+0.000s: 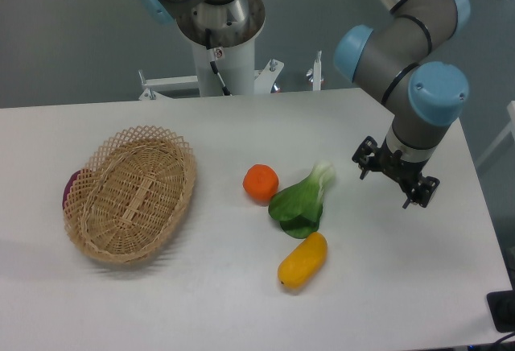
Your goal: Pick up the mango from the table
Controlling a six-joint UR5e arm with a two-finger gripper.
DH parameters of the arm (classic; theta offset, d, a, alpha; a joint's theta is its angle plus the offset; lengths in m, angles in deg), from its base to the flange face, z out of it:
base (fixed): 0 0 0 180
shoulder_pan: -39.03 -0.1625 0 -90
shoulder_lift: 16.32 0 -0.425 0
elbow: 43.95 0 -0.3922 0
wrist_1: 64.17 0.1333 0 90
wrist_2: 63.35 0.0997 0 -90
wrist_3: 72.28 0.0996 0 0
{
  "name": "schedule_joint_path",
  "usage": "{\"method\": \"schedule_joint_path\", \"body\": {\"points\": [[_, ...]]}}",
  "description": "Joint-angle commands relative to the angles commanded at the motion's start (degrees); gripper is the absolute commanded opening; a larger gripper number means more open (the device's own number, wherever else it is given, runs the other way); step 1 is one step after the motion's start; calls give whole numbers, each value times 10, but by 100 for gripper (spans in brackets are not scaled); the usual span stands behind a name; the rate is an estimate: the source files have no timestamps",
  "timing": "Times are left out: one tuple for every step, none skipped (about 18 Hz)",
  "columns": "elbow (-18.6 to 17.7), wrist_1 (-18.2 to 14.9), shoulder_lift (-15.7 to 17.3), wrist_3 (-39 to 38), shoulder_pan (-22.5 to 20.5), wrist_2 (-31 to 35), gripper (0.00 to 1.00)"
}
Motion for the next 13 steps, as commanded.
{"method": "schedule_joint_path", "body": {"points": [[0,0,0,1,0,0,100],[0,1,0,0,0,0,100],[0,0,0,0,0,0,100],[0,0,0,-1,0,0,100],[0,-1,0,-1,1,0,100],[0,-2,-1,-2,1,0,100],[1,-2,-1,-1,1,-2,100],[1,-2,-1,-1,0,-3,100],[1,-2,-2,-1,0,-4,100],[0,-3,-3,-4,0,-4,100],[-1,-3,-4,-15,0,-4,100],[0,-3,-5,-27,0,-4,100],[1,-2,-5,-34,-1,-4,100]]}}
